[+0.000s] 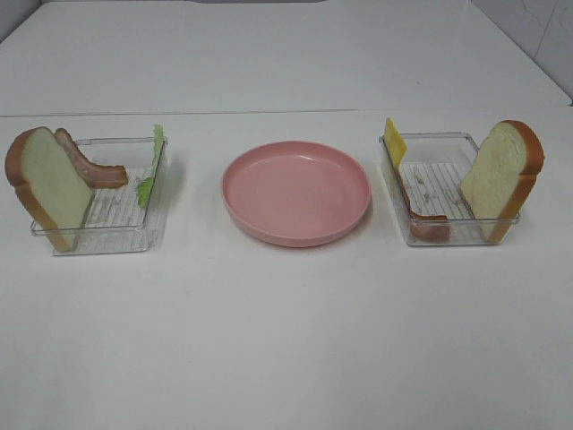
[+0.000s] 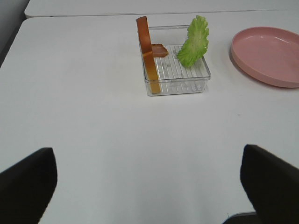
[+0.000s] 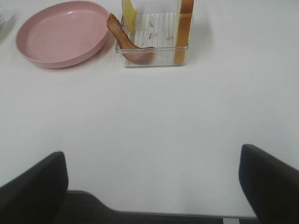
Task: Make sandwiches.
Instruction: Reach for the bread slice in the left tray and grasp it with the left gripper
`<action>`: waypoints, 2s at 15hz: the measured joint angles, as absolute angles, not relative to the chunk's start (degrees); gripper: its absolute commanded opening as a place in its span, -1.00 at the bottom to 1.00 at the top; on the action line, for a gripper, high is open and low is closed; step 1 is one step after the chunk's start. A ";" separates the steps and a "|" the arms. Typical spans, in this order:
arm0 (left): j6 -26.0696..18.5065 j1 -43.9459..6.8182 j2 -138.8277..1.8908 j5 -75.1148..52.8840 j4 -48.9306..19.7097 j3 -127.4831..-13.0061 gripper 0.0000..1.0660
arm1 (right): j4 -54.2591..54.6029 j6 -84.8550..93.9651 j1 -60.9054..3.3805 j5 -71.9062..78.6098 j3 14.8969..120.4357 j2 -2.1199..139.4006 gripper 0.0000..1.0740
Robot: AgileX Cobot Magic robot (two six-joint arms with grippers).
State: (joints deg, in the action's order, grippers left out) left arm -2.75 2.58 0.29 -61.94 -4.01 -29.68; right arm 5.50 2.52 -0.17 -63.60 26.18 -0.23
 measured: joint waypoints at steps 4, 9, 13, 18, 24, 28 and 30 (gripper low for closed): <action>-2.75 2.58 0.29 -61.94 -4.01 -29.68 0.92 | 5.50 2.52 -0.17 -63.60 26.18 -0.23 0.80; -2.69 2.58 0.29 -61.94 -4.01 -29.68 0.92 | 5.50 2.52 -0.17 -63.60 26.18 -0.23 0.80; -2.69 2.58 -1.09 -62.28 -3.78 -29.97 0.91 | 5.50 2.52 -0.17 -63.60 26.18 -0.23 0.80; -2.69 2.58 -34.61 -69.10 -1.78 -44.63 0.88 | 5.50 2.52 -0.17 -63.60 26.18 -0.23 0.80; -2.06 2.58 -79.01 -69.50 0.00 -74.37 0.88 | 5.50 2.52 -0.17 -63.60 26.18 -0.23 0.80; -2.29 2.58 -92.25 -69.50 1.66 -80.96 0.88 | 5.50 2.52 -0.17 -63.60 26.18 -0.23 0.80; -2.29 1.60 -97.98 -69.50 2.41 -84.91 0.88 | 5.50 2.52 -0.17 -63.60 26.18 -0.23 0.80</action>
